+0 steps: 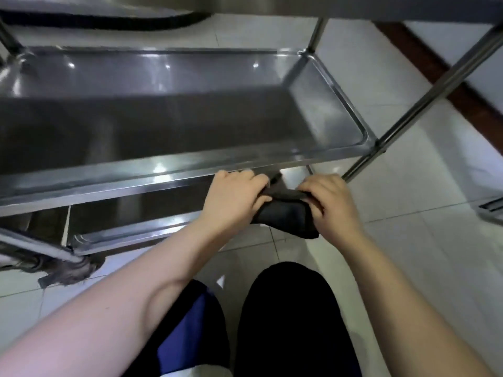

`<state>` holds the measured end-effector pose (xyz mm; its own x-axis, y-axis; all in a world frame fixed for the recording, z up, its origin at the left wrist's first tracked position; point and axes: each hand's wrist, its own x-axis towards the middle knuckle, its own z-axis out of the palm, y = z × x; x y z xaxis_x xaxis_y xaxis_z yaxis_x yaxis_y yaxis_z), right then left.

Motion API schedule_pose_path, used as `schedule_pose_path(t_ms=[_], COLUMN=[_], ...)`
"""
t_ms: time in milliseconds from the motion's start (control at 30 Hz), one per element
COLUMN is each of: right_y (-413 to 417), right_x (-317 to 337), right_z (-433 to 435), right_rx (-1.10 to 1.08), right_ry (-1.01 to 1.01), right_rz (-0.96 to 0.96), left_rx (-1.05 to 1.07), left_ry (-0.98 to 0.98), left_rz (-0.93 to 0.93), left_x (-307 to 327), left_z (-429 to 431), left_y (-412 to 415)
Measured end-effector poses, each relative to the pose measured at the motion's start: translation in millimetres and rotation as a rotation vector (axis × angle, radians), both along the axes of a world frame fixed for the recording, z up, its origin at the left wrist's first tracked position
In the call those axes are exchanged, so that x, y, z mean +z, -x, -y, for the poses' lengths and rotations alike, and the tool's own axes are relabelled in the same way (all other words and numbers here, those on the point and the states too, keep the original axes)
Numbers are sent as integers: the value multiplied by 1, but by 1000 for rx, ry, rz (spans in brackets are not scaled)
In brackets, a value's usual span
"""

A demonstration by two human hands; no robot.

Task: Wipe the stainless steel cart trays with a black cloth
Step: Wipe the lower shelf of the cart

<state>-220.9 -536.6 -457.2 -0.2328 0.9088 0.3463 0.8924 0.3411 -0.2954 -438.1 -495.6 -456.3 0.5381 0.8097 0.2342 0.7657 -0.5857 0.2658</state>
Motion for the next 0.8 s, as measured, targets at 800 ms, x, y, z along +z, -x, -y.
schedule_pose_path(t_ms=[800], right_y=[9], right_x=[-317], right_z=[-184], right_rx=[-155], right_ry=[595], right_rz=[256], left_rx=[642], left_ry=[454], left_rz=[-40], left_x=[-328], left_z=[-106], left_y=[-6])
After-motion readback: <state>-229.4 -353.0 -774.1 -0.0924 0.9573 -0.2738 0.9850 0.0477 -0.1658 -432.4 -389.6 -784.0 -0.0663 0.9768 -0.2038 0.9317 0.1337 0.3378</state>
